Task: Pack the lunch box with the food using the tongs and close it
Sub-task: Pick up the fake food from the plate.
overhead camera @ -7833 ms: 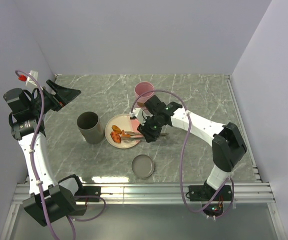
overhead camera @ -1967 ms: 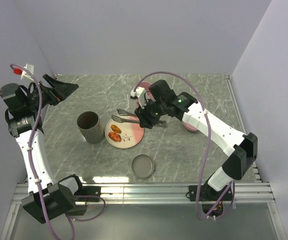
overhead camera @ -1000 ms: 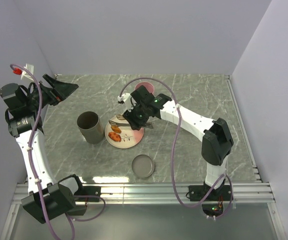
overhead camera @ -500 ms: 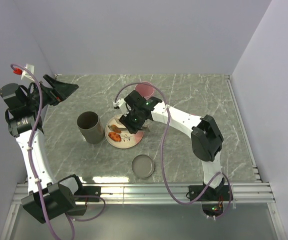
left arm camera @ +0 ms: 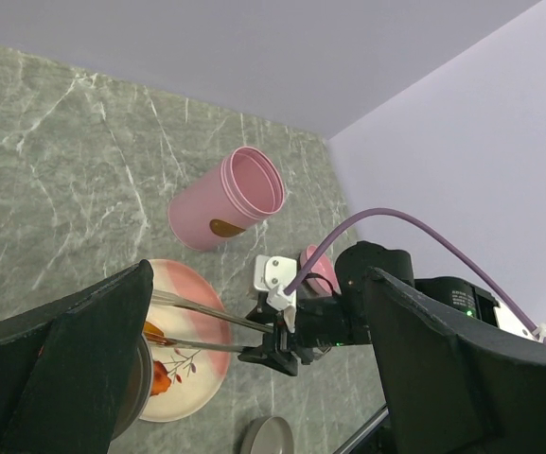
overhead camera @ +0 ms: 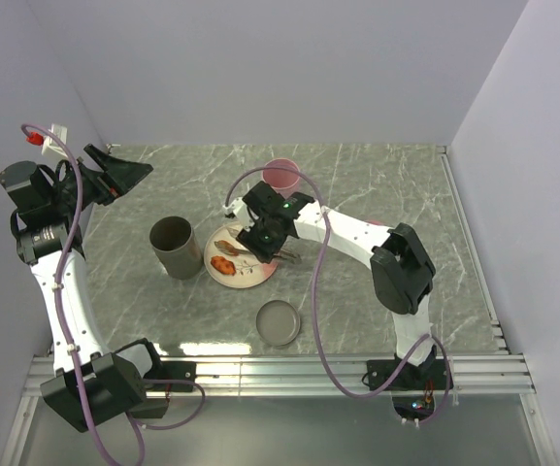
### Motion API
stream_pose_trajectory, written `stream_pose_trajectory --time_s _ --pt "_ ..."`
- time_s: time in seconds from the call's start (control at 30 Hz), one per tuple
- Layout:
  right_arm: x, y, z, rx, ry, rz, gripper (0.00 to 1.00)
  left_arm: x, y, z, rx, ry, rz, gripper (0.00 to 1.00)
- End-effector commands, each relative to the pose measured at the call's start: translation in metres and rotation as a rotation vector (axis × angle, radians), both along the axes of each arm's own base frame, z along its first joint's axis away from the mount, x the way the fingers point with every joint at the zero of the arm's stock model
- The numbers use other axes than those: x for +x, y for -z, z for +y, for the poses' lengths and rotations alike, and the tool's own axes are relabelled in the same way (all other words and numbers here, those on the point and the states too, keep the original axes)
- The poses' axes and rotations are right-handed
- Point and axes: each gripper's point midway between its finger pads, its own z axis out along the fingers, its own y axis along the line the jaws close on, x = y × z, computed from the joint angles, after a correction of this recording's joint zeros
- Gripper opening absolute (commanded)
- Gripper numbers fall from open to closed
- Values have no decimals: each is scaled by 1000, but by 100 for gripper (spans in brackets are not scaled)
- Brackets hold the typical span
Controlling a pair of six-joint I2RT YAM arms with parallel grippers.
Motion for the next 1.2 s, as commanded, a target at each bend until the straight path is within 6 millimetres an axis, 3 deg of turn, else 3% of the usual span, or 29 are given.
stream_pose_trajectory --time_s 0.0,0.43,0.7,0.77,0.87,1.17 --pt "0 -27 -5 30 -4 -63 56 0 -5 2 25 -10 -30 99" --pt "-13 -42 0 91 -36 -10 55 -1 -3 2 25 -13 -27 99" --pt "-8 -33 -3 47 -37 -20 52 -1 -5 2 26 -10 -31 99" --pt "-8 -32 -4 42 -37 -20 47 -2 -5 2 29 -14 -32 100" --pt "-8 -36 -3 53 -38 -22 40 -1 -4 2 28 -14 -30 99" --pt "-7 -70 -7 105 -21 -68 35 -1 -5 2 25 -13 -32 99"
